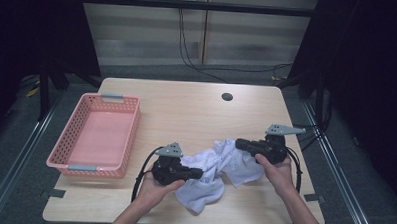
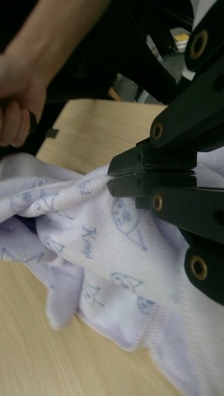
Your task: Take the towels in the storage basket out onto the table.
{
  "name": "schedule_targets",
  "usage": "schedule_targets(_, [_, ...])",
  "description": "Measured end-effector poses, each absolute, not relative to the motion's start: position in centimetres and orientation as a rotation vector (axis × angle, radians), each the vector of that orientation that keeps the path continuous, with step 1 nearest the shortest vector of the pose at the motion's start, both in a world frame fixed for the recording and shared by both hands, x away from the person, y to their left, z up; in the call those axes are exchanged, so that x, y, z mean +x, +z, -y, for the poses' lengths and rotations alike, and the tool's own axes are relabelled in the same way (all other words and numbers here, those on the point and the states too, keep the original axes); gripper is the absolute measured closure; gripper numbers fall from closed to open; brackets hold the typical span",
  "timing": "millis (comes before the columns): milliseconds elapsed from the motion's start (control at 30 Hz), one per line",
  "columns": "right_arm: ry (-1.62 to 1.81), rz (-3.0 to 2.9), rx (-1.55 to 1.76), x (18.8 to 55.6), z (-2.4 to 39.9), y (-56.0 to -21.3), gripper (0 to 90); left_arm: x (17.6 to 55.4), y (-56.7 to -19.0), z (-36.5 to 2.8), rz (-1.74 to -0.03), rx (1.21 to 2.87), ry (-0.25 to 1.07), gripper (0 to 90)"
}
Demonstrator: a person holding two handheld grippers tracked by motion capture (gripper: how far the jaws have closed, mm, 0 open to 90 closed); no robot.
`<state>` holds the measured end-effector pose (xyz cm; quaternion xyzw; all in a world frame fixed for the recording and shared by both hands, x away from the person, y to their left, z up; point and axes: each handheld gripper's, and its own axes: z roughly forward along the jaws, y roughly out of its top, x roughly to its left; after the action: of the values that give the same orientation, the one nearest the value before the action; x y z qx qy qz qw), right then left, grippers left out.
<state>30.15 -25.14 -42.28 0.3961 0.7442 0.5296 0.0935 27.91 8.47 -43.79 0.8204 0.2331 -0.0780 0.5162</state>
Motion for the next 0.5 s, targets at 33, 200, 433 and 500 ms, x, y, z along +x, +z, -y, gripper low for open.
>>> schedule_targets(33, [1.594, -2.198, 1.173, 30.4, 25.1, -42.0, 84.2, 27.8, -43.4, -8.7, -0.556, 1.952, -0.188, 89.0])
schedule_targets(200, [1.65, -2.104, 1.18, 31.8, 25.8, -40.2, 85.5, 26.7, -40.9, -10.2, -0.491, 1.876, -0.186, 88.9])
schedule_targets(433, [1.655, -1.949, 1.17, 35.6, 27.5, -35.2, 85.9, 26.1, -36.6, -12.6, -0.433, 1.764, -0.156, 88.9])
schedule_targets(500, [1.609, -1.933, 1.167, 36.8, 28.0, -34.2, 85.8, 26.1, -36.4, -12.8, -0.459, 1.782, -0.145, 88.5])
